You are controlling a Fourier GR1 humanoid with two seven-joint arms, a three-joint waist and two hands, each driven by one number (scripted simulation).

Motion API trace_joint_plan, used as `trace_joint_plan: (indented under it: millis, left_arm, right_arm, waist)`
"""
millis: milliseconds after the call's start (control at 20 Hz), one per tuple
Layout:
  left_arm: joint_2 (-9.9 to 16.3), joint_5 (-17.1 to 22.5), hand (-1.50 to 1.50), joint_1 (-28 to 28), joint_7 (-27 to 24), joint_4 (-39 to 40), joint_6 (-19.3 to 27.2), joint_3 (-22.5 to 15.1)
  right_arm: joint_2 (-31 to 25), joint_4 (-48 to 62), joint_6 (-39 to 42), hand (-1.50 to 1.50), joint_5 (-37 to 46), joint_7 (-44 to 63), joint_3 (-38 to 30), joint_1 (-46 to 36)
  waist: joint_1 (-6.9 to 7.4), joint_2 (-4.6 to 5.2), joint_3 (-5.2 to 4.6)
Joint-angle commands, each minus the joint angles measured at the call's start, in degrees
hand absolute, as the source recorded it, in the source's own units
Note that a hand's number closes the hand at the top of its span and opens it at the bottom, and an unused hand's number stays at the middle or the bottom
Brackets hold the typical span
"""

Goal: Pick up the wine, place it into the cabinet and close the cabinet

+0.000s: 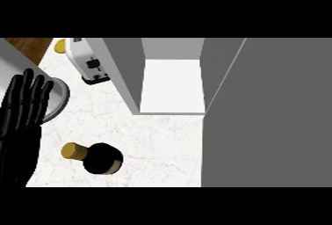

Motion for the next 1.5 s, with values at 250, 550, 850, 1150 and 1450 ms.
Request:
trace_joint_plan:
  millis: [250,550,850,1150,1450]
  left_arm:
    - [4.89,16.01,-1.50,2.50,-8.37,-6.12,-22.42,-11.72]
    - [7.44,34.74,-1.50,15.65,5.03,-13.52,-26.19,-18.52]
    - [12.15,39.83,-1.50,22.74,7.01,-23.89,-27.11,-15.14]
    - [12.24,37.49,-1.50,25.34,7.67,-28.23,-25.28,-17.50]
    - [12.96,38.85,-1.50,25.54,9.07,-30.05,-22.54,-18.59]
  right_arm:
    - [-1.16,-4.36,2.20,-1.50,1.49,1.97,3.27,5.99]
    - [-2.37,-11.21,8.28,-1.50,-6.20,9.31,9.45,9.64]
    - [-3.83,-16.02,8.57,-1.50,-10.95,14.81,5.69,8.39]
    - [-2.58,-21.62,4.95,-1.50,-9.26,22.08,8.63,6.72]
    - [-1.78,-23.00,3.00,-1.50,-6.15,24.98,11.80,5.09]
  waist:
    - [-1.40,-0.48,0.09]
    - [0.16,-0.46,0.26]
    - [0.40,-0.11,0.30]
    - [0.57,-0.21,0.30]
    - [0.54,-0.30,0.30]
